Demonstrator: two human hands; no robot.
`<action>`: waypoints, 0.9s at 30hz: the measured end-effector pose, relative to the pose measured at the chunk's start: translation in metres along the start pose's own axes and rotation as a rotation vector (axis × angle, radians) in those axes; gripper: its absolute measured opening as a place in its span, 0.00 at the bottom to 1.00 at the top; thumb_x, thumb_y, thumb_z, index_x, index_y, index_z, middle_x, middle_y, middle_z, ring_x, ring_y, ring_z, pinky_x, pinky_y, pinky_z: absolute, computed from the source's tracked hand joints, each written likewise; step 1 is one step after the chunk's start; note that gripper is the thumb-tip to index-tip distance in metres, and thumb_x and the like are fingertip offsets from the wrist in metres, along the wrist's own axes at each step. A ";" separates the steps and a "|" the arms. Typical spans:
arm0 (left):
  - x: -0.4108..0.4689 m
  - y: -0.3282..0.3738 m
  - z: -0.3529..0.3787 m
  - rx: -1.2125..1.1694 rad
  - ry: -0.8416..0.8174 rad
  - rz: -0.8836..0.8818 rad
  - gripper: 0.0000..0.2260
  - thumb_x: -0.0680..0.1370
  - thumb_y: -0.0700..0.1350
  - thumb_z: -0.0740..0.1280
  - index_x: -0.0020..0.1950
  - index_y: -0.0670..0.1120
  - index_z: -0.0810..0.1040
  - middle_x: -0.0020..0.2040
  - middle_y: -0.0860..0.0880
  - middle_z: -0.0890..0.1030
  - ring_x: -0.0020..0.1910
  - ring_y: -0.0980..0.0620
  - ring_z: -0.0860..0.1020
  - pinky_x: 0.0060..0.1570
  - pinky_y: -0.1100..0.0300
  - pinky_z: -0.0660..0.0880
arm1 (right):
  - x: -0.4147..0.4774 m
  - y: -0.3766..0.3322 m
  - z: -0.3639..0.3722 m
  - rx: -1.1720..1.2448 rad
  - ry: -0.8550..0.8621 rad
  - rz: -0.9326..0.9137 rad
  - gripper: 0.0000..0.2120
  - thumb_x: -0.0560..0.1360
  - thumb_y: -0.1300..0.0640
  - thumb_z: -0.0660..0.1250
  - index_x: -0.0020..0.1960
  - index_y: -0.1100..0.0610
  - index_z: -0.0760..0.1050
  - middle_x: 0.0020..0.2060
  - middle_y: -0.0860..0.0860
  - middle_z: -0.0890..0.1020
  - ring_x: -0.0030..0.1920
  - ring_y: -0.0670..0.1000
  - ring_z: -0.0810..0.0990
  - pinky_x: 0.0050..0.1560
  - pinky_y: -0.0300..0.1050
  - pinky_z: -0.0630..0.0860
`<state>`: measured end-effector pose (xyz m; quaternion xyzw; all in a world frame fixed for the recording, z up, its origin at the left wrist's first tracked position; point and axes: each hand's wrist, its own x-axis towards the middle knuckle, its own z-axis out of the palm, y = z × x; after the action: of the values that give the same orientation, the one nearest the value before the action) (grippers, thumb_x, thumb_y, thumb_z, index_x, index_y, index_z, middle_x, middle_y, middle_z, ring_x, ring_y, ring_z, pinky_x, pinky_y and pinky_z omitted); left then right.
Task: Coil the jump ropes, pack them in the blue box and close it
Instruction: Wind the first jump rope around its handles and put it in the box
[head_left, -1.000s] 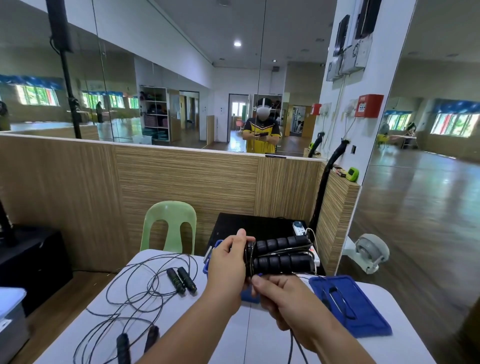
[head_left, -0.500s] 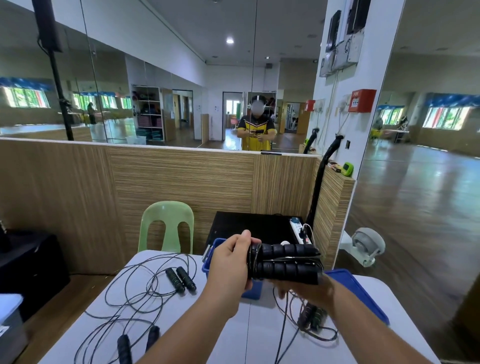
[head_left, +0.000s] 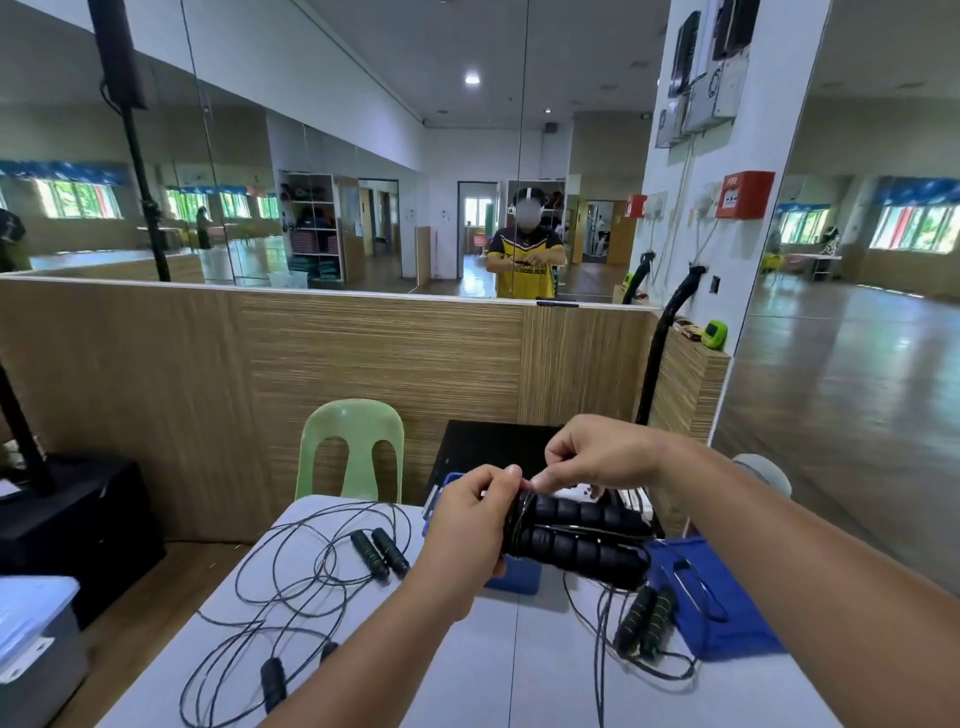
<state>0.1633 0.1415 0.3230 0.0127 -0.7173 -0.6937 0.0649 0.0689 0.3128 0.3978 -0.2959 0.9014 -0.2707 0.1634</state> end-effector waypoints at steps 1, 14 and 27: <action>0.001 -0.001 -0.002 0.009 0.003 -0.005 0.14 0.84 0.53 0.64 0.46 0.45 0.81 0.31 0.52 0.74 0.27 0.55 0.71 0.23 0.62 0.65 | -0.002 -0.004 0.001 0.007 0.013 -0.001 0.20 0.76 0.45 0.74 0.32 0.54 0.72 0.29 0.50 0.68 0.32 0.46 0.69 0.37 0.42 0.73; 0.017 -0.023 -0.011 0.222 0.192 0.096 0.15 0.83 0.56 0.63 0.42 0.49 0.79 0.25 0.57 0.72 0.28 0.52 0.71 0.32 0.52 0.69 | -0.012 -0.045 0.020 0.145 0.105 0.137 0.17 0.79 0.58 0.61 0.34 0.56 0.80 0.27 0.48 0.74 0.29 0.48 0.67 0.29 0.41 0.68; 0.040 -0.029 -0.003 0.141 0.390 0.119 0.16 0.84 0.54 0.63 0.42 0.48 0.81 0.33 0.50 0.79 0.33 0.52 0.75 0.34 0.55 0.69 | -0.029 -0.035 0.096 0.780 0.255 0.127 0.13 0.84 0.56 0.62 0.48 0.62 0.80 0.35 0.54 0.81 0.33 0.51 0.80 0.33 0.47 0.79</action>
<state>0.1219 0.1333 0.2974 0.1087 -0.7374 -0.6211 0.2421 0.1504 0.2692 0.3457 -0.1196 0.7608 -0.6157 0.1667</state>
